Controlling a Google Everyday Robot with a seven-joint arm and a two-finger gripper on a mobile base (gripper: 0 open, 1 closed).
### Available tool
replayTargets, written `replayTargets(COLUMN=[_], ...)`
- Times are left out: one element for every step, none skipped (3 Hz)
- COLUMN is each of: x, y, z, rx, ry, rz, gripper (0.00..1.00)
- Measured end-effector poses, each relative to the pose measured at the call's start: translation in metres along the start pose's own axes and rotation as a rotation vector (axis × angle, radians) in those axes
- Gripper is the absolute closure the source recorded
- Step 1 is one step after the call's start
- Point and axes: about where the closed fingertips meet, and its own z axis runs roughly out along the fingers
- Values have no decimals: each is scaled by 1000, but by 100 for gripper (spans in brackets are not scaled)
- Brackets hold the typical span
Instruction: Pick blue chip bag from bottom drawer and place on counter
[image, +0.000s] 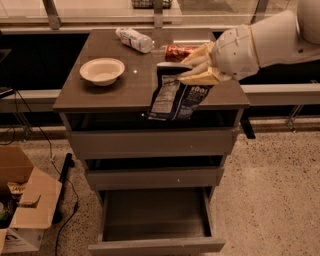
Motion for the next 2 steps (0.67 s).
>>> replayTargets(x=[0, 8], y=[-41, -81], z=[10, 22], rx=[11, 25], ry=[13, 29], rz=[-45, -58], gripper=[100, 100])
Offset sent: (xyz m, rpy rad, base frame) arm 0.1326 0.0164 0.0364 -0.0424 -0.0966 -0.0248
